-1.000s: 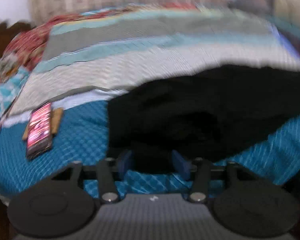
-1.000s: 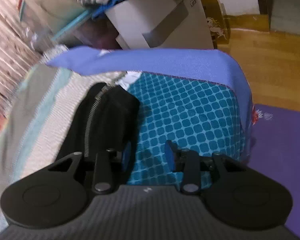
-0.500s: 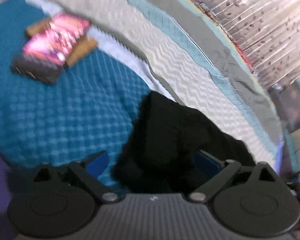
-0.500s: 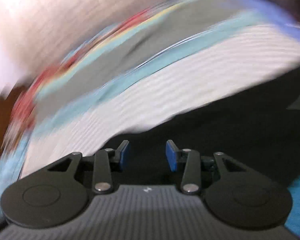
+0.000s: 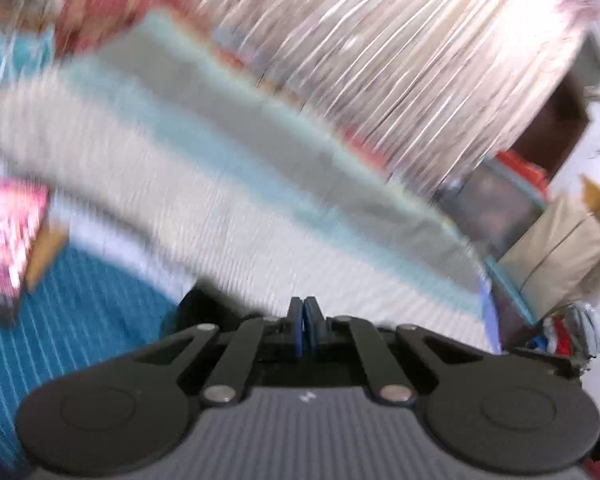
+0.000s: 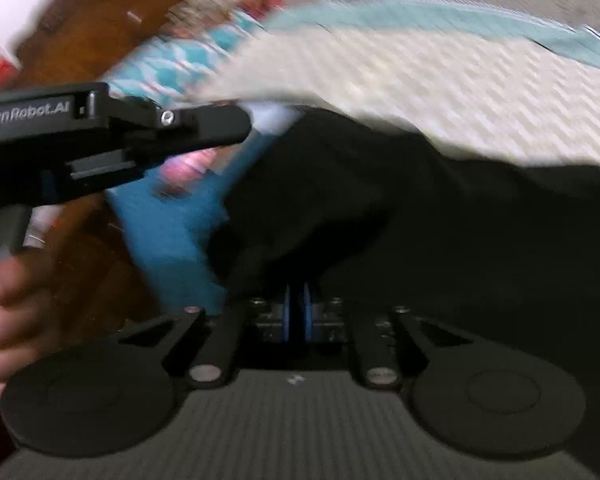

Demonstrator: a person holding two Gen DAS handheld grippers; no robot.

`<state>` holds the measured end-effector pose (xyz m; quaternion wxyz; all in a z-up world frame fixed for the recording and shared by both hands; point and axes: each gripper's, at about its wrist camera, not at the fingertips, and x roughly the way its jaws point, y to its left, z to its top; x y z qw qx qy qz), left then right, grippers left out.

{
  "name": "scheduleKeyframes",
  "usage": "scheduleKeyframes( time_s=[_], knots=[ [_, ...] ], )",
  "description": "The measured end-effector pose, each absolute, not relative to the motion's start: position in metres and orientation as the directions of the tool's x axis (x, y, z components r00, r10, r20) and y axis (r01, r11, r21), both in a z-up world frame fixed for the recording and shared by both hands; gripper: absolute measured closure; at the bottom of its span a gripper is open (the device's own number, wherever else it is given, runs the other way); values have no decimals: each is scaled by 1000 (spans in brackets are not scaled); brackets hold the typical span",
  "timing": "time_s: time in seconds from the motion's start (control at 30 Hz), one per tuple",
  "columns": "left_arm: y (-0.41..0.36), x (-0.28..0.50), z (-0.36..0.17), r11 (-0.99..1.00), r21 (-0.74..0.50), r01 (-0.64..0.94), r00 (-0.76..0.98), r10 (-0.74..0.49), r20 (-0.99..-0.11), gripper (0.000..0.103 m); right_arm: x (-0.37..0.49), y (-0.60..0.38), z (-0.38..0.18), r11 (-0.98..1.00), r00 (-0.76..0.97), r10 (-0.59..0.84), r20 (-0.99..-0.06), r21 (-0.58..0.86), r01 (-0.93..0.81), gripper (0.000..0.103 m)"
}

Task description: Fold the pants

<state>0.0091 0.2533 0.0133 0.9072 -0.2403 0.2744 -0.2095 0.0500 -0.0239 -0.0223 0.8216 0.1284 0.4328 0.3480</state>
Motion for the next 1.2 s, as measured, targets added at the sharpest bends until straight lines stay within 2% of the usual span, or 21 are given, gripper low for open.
scheduleKeyframes(
  time_s=[0.03,0.1,0.2,0.27,0.3,0.33,0.4,0.47,0.5,0.53,0.57,0.63,0.8,0.9,0.93,0.97,1.0,1.03,1.1,1.13,1.2],
  knots=[
    [257,5,16,808,-534,247,778,-494,-388,96,49,-16,-18,711,383,697,-607,512,-482,91],
    [266,2,9,840,-508,192,796,-436,-420,95,50,1,-22,716,366,679,-636,466,-520,91],
    [283,9,-19,862,-503,65,748,-376,-548,91,56,4,-34,727,343,665,-663,469,-502,91],
    [290,10,-35,861,-509,22,716,-368,-593,69,42,-9,-29,733,368,667,-647,481,-482,91],
    [292,10,-41,865,-501,5,708,-357,-609,61,42,-13,-26,742,390,659,-643,469,-480,90],
    [292,10,-45,869,-494,-3,702,-350,-620,51,39,-19,-21,754,415,645,-642,450,-478,85],
    [292,9,-51,865,-502,0,685,-366,-630,51,37,-25,-16,782,458,611,-645,404,-474,76],
    [288,8,-55,852,-523,4,666,-392,-634,45,48,-32,-12,813,505,571,-648,361,-456,51],
    [286,8,-58,844,-537,3,658,-406,-634,43,57,-36,-11,828,525,553,-647,355,-434,51],
    [285,8,-60,834,-551,0,653,-417,-632,36,70,-42,-8,841,542,538,-646,361,-403,51],
    [284,9,-63,825,-565,-6,649,-426,-630,23,81,-46,-8,850,558,526,-642,368,-378,51],
    [286,12,-69,802,-597,-26,636,-447,-628,4,101,-52,-11,866,582,499,-642,361,-345,47],
    [276,25,-91,736,-675,-48,577,-531,-621,3,149,-32,-23,850,487,520,-702,370,-374,34],
    [261,28,-97,765,-643,-48,576,-504,-644,7,166,-7,-35,833,451,507,-734,284,-475,25],
    [257,28,-96,776,-630,-42,582,-494,-647,16,169,-3,-40,825,422,504,-753,275,-494,25],
    [254,27,-94,787,-617,-31,584,-487,-650,31,173,-1,-51,808,352,511,-784,299,-508,25],
    [251,27,-93,796,-605,-21,583,-482,-654,38,176,3,-63,795,276,514,-812,330,-510,27],
    [250,25,-92,805,-594,-12,587,-475,-656,48,173,5,-71,791,230,503,-833,337,-510,42],
    [250,20,-88,821,-571,11,607,-459,-649,56,150,5,-68,768,276,501,-820,274,-579,58],
    [250,17,-84,829,-559,22,616,-452,-646,60,141,2,-61,755,284,514,-809,270,-598,79],
    [247,10,-76,844,-534,52,637,-440,-633,67,123,-6,-45,754,323,532,-783,264,-602,85]
  ],
)
